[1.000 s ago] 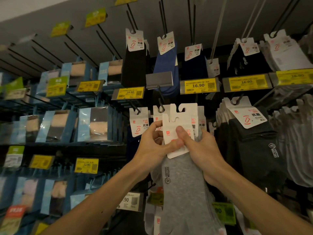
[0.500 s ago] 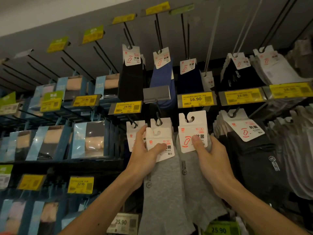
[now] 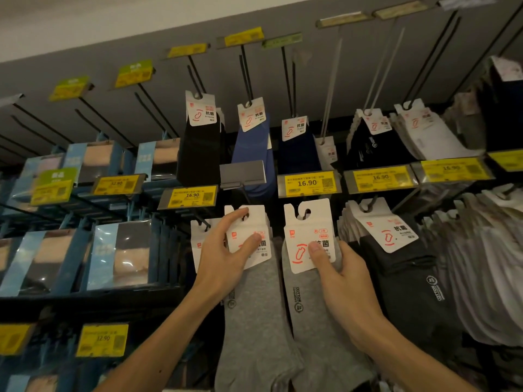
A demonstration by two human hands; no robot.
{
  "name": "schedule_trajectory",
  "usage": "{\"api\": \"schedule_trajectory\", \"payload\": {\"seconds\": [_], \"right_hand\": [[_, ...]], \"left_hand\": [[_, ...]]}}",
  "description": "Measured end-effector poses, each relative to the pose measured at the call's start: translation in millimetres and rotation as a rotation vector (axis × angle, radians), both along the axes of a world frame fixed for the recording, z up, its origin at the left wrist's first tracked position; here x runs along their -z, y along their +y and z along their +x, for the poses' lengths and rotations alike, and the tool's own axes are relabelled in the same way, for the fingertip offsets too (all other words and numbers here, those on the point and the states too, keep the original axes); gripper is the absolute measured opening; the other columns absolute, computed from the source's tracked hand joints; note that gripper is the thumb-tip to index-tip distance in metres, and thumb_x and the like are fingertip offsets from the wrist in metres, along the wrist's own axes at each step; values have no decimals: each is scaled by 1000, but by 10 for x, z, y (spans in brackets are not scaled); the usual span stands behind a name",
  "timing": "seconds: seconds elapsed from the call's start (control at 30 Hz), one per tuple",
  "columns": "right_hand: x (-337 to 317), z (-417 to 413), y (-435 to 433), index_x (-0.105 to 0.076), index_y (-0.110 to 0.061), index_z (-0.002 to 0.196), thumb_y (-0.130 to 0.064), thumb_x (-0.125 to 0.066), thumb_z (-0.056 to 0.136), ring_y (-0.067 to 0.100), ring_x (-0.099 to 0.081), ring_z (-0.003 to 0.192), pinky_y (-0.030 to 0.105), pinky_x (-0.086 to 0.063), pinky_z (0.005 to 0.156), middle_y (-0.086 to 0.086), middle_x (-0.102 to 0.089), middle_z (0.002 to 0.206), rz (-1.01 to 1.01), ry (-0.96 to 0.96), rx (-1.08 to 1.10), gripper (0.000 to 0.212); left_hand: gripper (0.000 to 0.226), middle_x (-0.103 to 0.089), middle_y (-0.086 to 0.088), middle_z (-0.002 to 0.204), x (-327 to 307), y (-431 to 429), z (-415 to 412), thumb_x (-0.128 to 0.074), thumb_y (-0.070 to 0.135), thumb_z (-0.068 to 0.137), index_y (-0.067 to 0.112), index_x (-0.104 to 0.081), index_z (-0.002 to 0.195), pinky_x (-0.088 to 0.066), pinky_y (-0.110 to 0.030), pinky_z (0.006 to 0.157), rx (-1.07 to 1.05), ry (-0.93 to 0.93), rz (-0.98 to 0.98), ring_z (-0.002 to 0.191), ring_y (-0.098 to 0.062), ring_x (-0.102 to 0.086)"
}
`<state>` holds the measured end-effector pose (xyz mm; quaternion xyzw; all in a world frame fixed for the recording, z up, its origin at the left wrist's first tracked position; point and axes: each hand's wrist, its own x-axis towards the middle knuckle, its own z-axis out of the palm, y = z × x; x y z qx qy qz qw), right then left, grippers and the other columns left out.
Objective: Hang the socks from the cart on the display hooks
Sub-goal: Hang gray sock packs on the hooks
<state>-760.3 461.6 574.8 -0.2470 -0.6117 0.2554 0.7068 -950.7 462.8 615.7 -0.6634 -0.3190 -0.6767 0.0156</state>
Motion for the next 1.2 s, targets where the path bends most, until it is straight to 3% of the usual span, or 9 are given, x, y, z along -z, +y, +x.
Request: {"api": "schedule_trajectory", "payload": {"seconds": [0.13, 0.33, 0.47, 0.63, 0.8, 0.93, 1.03, 1.1, 1.2], "right_hand": [[-9, 3, 15, -64, -30, 106, -39, -59, 95, 4, -68, 100, 33, -58, 89, -11, -72, 104, 4, -14, 7, 15], [-11, 23, 21, -65, -28, 109, -40, -59, 94, 4, -69, 99, 34, -59, 88, -11, -73, 104, 4, -36, -5, 20], [-14, 57, 12, -65, -30, 106, -40, -59, 94, 2, -69, 98, 32, -58, 88, -11, -73, 104, 9, -38, -14, 16], [-14, 61, -9, -65, -29, 111, -41, -58, 94, 2, -68, 100, 30, -58, 88, -11, -73, 107, 3, -61, -22, 23], [-6, 17, -28, -65, -28, 120, -42, -56, 95, 2, -68, 101, 33, -58, 92, -13, -73, 107, -1, -89, -59, 29], [-8, -77, -29, -64, -34, 112, -43, -57, 96, 2, -69, 102, 36, -57, 93, -13, -74, 107, -5, -115, -109, 20], [-43, -177, 4, -57, -38, 109, -40, -56, 98, 2, -68, 101, 34, -57, 92, -14, -71, 109, 5, -142, -113, 11], [-90, -260, 1, -45, -41, 114, -35, -54, 100, -2, -66, 96, 23, -57, 83, -18, -67, 106, 28, -154, -120, 17], [-155, -439, -9, -29, -47, 130, -28, -53, 101, -5, -64, 96, 17, -56, 77, -24, -60, 106, 93, -196, -112, 42]], "left_hand": [[48, -53, 24, 121, -92, 15, 18, -71, 23, 90, 36, -54, 133, -58, -19, 77, -41, 36, 8, 102, -1, -64], [49, -55, 9, 129, -213, 93, -17, -73, 26, 89, 39, -53, 131, -58, -30, 87, -79, 1, -4, 110, -11, -62], [50, -56, 2, 127, -157, 182, -40, -74, 24, 88, 35, -53, 132, -53, -10, 67, -76, -14, -77, 94, -2, -63], [53, -56, 13, 115, -54, 281, -37, -73, 20, 89, 26, -52, 137, -50, -6, 63, -38, -11, -102, 83, 21, -59], [46, -58, 4, 128, -30, 360, -37, -72, 31, 90, 38, -50, 130, -55, -38, 92, -207, 77, -113, 115, -10, -58], [45, -38, -4, 136, -6, 233, 6, -70, 27, 91, 31, -54, 132, -36, -27, 103, -469, 145, -98, 130, -21, -34], [19, -53, -1, 122, 21, 41, 28, -53, 21, 101, 20, -60, 119, -46, -8, 75, -260, -77, 36, 104, -8, -56], [22, -66, -1, 101, 32, -80, 74, -43, 25, 105, 19, -58, 120, -53, -16, 64, 2, -152, -23, 79, -4, -66], [35, -70, 0, 99, 94, -167, 81, -58, 25, 98, 26, -49, 132, -59, -24, 70, 103, -47, -38, 87, -6, -72]]}}
